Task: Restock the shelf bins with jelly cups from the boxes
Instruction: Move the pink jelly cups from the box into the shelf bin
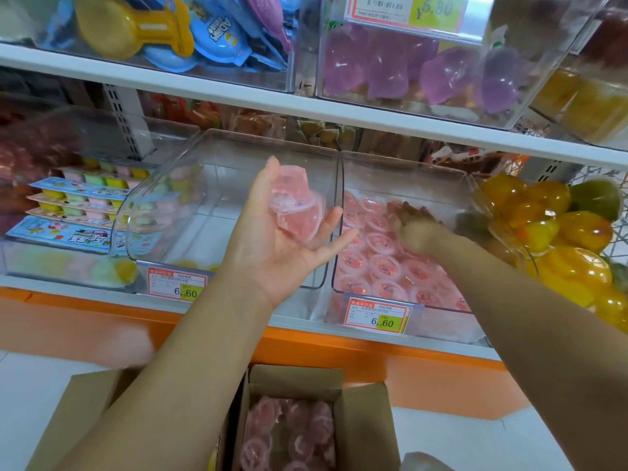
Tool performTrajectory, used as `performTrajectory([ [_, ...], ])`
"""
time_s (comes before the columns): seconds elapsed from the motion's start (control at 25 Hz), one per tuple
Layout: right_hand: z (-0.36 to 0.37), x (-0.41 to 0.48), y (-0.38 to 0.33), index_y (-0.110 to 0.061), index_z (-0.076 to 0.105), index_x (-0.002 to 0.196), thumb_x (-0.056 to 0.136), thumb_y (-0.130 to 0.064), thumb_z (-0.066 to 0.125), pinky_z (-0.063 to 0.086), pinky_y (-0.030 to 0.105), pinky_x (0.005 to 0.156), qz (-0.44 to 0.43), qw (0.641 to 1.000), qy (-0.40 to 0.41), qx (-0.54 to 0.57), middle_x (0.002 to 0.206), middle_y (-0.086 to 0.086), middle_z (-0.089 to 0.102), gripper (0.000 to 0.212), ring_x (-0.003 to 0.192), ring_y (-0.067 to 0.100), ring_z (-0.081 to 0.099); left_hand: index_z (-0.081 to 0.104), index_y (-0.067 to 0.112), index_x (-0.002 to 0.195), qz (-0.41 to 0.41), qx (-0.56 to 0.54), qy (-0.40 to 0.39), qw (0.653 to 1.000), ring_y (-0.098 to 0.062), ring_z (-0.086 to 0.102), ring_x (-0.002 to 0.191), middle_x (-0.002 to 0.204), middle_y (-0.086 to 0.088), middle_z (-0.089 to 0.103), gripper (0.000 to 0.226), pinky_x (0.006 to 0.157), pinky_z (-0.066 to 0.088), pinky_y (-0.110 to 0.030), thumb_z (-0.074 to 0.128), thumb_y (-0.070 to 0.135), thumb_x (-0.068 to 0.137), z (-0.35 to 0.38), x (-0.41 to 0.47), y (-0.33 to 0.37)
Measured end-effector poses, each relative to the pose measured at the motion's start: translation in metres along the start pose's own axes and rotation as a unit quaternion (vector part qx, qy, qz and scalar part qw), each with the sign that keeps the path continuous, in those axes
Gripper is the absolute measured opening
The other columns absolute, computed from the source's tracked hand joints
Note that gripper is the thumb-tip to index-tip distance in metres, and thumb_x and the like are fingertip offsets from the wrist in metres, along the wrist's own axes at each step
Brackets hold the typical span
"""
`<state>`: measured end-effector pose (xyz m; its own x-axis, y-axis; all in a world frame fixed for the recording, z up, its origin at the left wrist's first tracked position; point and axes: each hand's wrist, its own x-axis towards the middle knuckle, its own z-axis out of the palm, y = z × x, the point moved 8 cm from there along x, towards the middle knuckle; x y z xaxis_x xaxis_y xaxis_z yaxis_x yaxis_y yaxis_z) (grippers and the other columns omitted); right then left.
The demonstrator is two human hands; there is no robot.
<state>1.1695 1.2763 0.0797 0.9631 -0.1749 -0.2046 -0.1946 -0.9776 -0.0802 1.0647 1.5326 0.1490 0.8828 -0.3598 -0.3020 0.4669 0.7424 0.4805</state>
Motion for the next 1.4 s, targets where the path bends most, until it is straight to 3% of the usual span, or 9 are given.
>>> performTrajectory([
  [0.24,-0.006,-0.013,0.003,-0.032,0.007,0.154,0.101,-0.053,0.012,0.003,0.047,0.119,0.01,0.998,0.022,0.053,0.162,-0.001,0.001,0.058,0.149,0.028,0.001,0.064,0.014,0.109,-0.003,0.02,0.008,1.0,-0.03,0.066,0.093,0.102,-0.013,0.063,0.047,0.085,0.058,-0.052,0.075,0.049,0.08,-0.004,-0.004,0.001],
  [0.4,-0.062,-0.075,-0.042,-0.019,0.057,0.13,0.1,-0.039,0.043,0.041,0.033,0.101,-0.041,0.939,0.139,0.313,0.136,0.004,0.056,0.038,0.12,0.022,0.055,0.066,0.015,0.103,0.001,0.087,-0.012,0.996,-0.017,0.06,0.08,0.091,-0.006,0.062,0.04,0.07,0.058,-0.028,0.072,0.047,0.081,-0.002,-0.013,-0.007],
  [0.52,-0.08,-0.135,-0.09,-0.025,0.067,0.109,0.092,-0.022,0.063,0.053,0.036,0.089,-0.16,0.865,0.063,0.471,0.108,0.0,0.07,0.018,0.095,0.015,0.065,0.065,0.016,0.098,-0.025,0.102,-0.038,0.994,-0.013,0.057,0.077,0.084,-0.003,0.063,0.04,0.063,0.053,-0.021,0.072,0.048,0.075,-0.003,-0.024,-0.017],
  [0.68,-0.078,-0.191,-0.135,-0.025,0.06,0.119,0.077,-0.001,0.074,0.048,0.023,0.092,-0.291,0.854,-0.026,0.429,0.12,-0.001,0.063,0.05,0.107,0.01,0.058,0.064,0.018,0.118,-0.031,0.147,-0.058,0.987,-0.013,0.059,0.089,0.104,-0.007,0.069,0.044,0.064,0.047,-0.02,0.06,0.052,0.09,-0.004,-0.034,-0.026],
  [0.88,-0.084,-0.205,-0.133,-0.017,0.06,0.116,0.075,-0.006,0.079,0.047,0.017,0.087,-0.268,0.875,0.02,0.402,0.107,-0.004,0.063,0.047,0.094,0.003,0.057,0.07,0.019,0.11,-0.03,0.222,-0.068,0.972,-0.009,0.057,0.074,0.1,-0.003,0.068,0.049,0.056,0.045,-0.019,0.056,0.061,0.09,0.0,-0.041,-0.03],
  [1.0,-0.087,-0.195,-0.125,-0.012,0.068,0.107,0.083,-0.015,0.072,0.051,0.033,0.088,-0.25,0.846,0.019,0.47,0.102,0.007,0.071,0.024,0.089,0.013,0.063,0.068,0.012,0.116,-0.026,0.219,-0.037,0.975,-0.01,0.053,0.066,0.089,-0.003,0.06,0.069,0.054,0.045,-0.021,0.054,0.071,0.085,-0.005,-0.044,-0.027],
  [1.12,-0.084,-0.164,-0.078,-0.005,0.072,0.089,0.088,-0.026,0.066,0.055,0.037,0.081,-0.118,0.806,0.096,0.572,0.092,0.018,0.072,0.022,0.082,0.026,0.066,0.064,0.009,0.117,-0.015,0.164,0.033,0.986,-0.016,0.054,0.065,0.089,-0.006,0.057,0.058,0.05,0.048,-0.022,0.062,0.059,0.087,-0.023,-0.047,-0.019],
  [1.24,-0.041,-0.145,-0.056,0.001,0.069,0.089,0.091,-0.021,0.063,0.054,0.023,0.055,-0.023,0.878,0.037,0.477,0.075,0.016,0.066,0.023,0.059,0.017,0.065,0.065,0.011,0.112,-0.008,0.159,0.046,0.986,-0.022,0.053,0.081,0.098,-0.01,0.055,0.032,0.05,0.05,-0.023,0.066,0.034,0.091,-0.036,-0.048,-0.013],
  [1.4,-0.009,-0.133,-0.068,-0.007,0.066,0.081,0.092,-0.025,0.063,0.051,0.027,0.061,-0.015,0.939,-0.009,0.342,0.069,0.008,0.067,0.021,0.059,0.016,0.063,0.062,0.01,0.112,-0.006,0.175,0.039,0.984,-0.023,0.053,0.085,0.107,-0.011,0.053,0.026,0.05,0.049,-0.024,0.07,0.019,0.089,-0.046,-0.05,-0.009],
])
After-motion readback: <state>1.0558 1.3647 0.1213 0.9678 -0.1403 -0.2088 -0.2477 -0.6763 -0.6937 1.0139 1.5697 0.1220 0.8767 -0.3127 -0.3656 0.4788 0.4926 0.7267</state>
